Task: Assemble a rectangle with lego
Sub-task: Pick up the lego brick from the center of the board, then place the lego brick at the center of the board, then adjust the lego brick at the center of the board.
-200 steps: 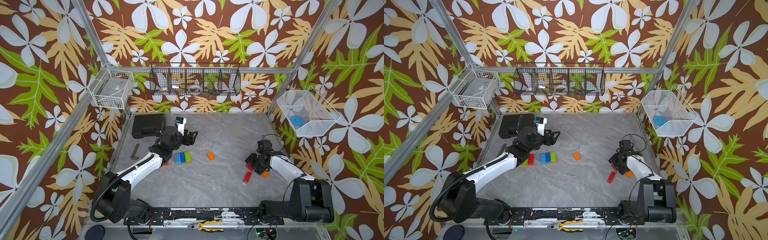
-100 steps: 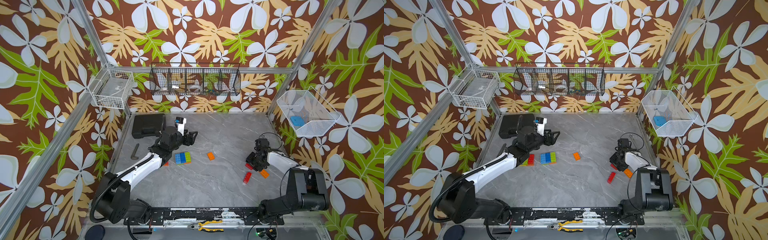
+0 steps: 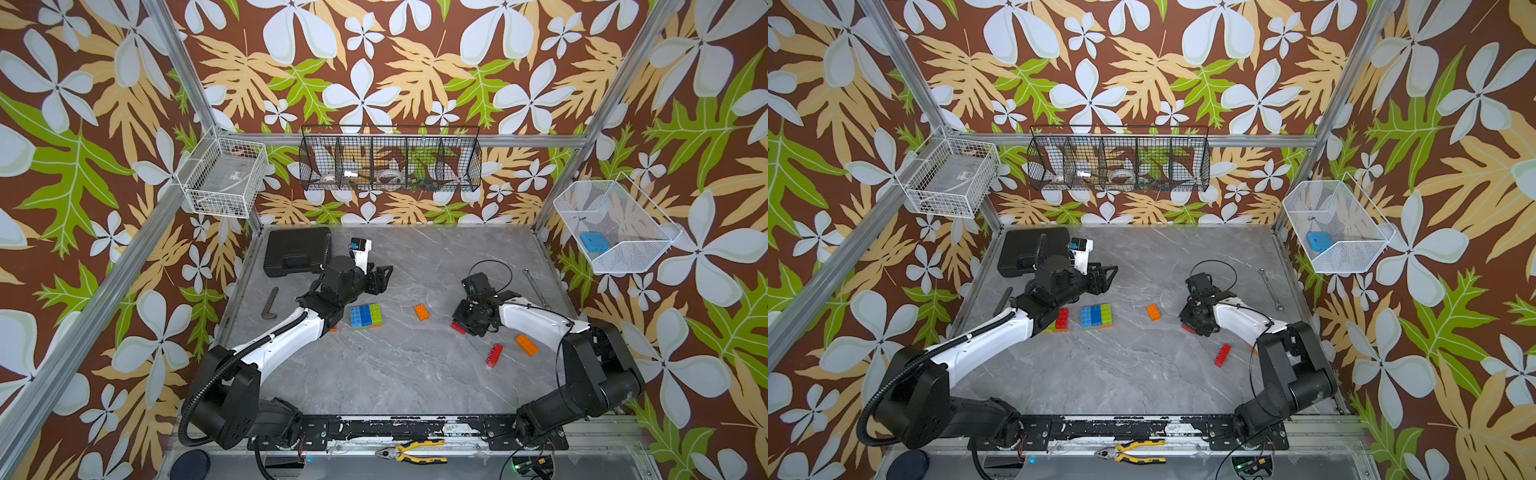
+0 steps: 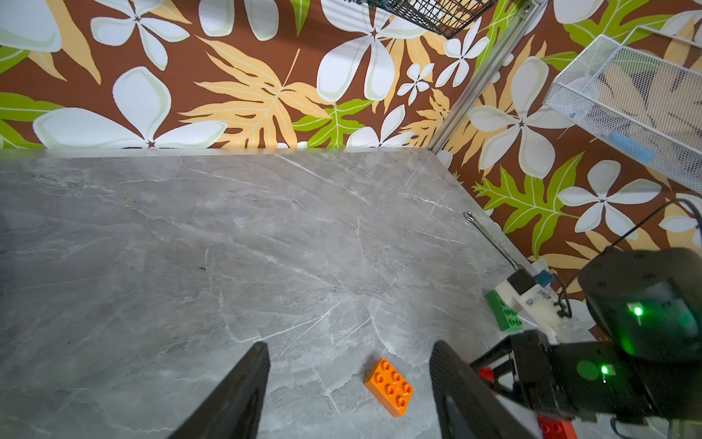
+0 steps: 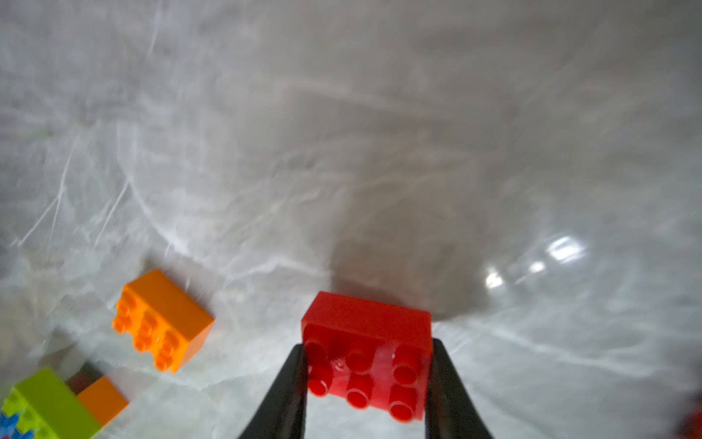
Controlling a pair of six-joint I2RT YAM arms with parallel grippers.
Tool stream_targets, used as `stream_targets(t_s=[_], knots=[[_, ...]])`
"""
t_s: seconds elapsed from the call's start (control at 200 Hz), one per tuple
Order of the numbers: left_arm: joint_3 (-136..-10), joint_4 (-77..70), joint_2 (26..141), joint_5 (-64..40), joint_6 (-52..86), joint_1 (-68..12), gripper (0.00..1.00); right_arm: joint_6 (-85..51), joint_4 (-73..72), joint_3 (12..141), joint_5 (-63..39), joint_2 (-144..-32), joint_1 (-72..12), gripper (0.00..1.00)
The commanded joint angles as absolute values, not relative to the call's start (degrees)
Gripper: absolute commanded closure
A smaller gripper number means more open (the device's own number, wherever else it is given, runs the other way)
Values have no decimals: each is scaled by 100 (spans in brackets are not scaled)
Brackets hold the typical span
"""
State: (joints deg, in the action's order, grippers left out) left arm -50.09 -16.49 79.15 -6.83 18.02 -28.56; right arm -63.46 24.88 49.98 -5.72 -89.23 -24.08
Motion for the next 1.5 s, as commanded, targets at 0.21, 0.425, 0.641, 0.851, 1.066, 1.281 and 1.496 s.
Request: stream_targets(t_s=[0.21,0.425,0.641,0.851,1.066,1.281,1.496], knots=[[-4962,-1903,7850,-712,1784,-2856,31,-7810,2123,5279,-432,-9319,-3138,65],[-4957,-1894,7864,-697,1767,-2856,31,-6992,2612,5724,-937,-9431,-3116,36],[-5018,-1783,8018,-700,1877,-2877,32,-3703,3726,6237,-824,-9225,-2749,31],[-5073,-1538,8033,-605,1765,-3067,33,-1352,4412,6662,-308,-9561,-2845,27],[-4971,-1494,8042,-580,1808,-3067,34,-763,4319,6713,-270,-10060,-3096,28],[-4880,-1499,8042,-589,1901,-3067,34,-736,4237,6906,-177,-10497,-3287,40],[-4869,-1494,8007,-571,1851,-3067,34,-984,4092,6891,-270,-10547,-3287,56]])
